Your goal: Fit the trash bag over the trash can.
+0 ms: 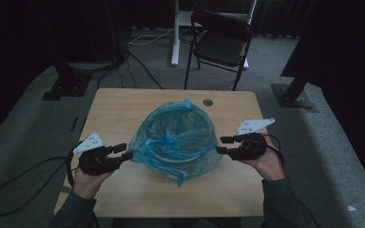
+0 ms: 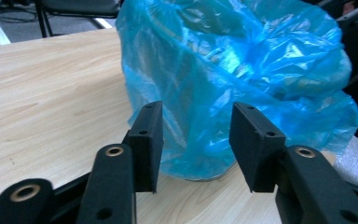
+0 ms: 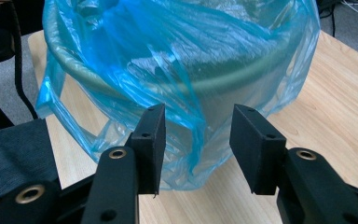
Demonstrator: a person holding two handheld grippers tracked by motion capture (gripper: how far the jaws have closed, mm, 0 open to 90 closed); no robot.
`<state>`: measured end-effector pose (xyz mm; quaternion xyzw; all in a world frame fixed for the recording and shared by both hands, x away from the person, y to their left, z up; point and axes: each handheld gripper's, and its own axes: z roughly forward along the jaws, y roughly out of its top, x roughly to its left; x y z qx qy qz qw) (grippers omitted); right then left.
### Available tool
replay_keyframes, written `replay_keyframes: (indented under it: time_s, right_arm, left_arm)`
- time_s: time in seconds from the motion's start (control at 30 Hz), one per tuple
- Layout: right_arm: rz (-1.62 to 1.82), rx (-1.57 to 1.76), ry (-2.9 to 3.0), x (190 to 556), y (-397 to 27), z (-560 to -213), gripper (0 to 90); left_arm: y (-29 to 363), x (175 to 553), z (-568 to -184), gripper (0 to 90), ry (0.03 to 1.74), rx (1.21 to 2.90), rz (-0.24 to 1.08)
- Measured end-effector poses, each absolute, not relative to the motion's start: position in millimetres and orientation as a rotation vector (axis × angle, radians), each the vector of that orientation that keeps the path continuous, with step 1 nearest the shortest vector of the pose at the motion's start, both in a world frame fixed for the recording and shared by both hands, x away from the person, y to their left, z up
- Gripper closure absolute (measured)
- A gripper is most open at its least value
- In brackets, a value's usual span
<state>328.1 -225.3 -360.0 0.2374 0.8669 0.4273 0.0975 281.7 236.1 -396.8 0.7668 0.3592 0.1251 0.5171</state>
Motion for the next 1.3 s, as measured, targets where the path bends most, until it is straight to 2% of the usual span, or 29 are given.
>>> replay_keyframes:
  time_s: [0.37, 0.67, 1.0, 1.3]
  right_arm:
    - [1.292, 0.712, 2.502, 333.4, -226.5, -346.7, 54.8]
    - [1.274, 0.749, 2.459, 348.8, -215.5, -348.6, 59.8]
    - [1.294, 0.771, 2.405, 368.1, -207.1, -350.4, 69.2]
    - [1.310, 0.793, 2.366, 390.2, -199.9, -347.3, 69.9]
  left_arm:
    - [235.6, 293.5, -383.7, 52.3, 0.876, 1.808, 0.356]
    - [223.7, 318.5, -378.0, 55.6, 0.899, 1.818, 0.372]
    - [210.9, 347.9, -377.1, 58.3, 0.932, 1.832, 0.360]
    - [200.1, 368.5, -370.3, 59.3, 0.928, 1.849, 0.376]
